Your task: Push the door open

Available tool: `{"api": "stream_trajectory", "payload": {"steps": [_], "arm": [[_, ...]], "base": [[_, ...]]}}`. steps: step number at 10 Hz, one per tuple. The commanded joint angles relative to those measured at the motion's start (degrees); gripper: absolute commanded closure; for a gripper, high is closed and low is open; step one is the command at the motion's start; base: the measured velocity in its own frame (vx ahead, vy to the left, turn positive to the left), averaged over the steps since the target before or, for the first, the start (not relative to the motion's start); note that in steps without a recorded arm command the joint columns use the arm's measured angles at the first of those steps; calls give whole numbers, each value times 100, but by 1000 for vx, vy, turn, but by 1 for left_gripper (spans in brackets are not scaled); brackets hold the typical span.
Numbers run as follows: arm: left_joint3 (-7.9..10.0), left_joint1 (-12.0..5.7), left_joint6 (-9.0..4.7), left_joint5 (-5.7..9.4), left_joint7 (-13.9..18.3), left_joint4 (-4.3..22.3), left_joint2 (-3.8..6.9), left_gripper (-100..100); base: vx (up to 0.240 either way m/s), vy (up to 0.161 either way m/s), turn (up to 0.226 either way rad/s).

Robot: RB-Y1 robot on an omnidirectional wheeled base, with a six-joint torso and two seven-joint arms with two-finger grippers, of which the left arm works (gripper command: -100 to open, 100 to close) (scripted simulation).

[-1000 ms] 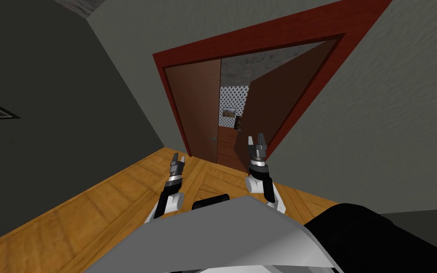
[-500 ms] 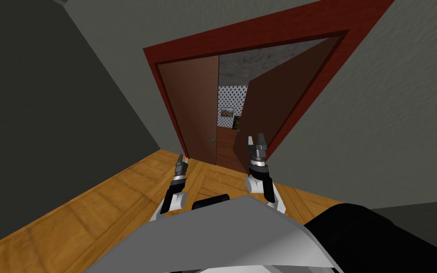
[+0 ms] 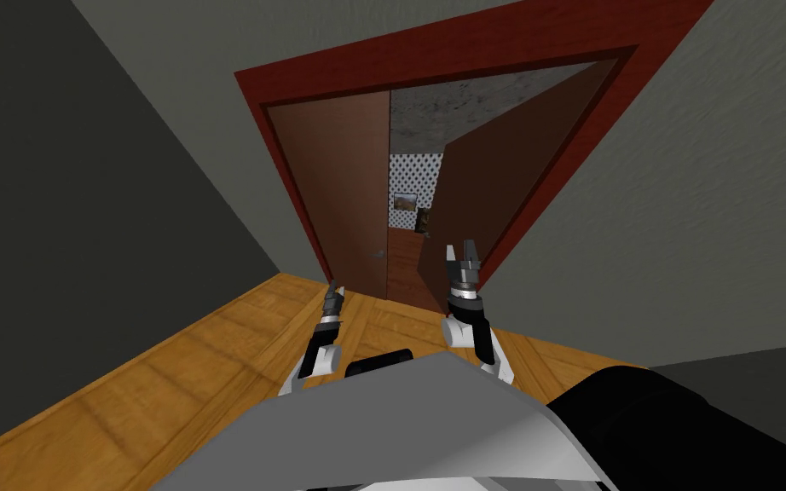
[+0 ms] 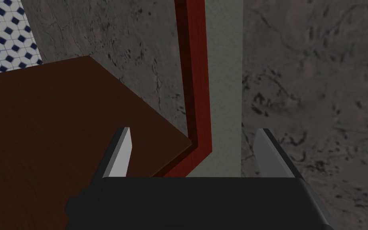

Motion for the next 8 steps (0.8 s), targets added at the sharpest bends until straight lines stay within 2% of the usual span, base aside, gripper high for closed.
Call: {"api": "stream_trajectory", "payload": {"steps": [1,8], "arm": [[-79,-90,-82,30,-27,279,-9,-100],[-363,-541,-299,175,-143,1384,-64,-100]], "base": [[98,13,-66],[96,17,-72]]}}
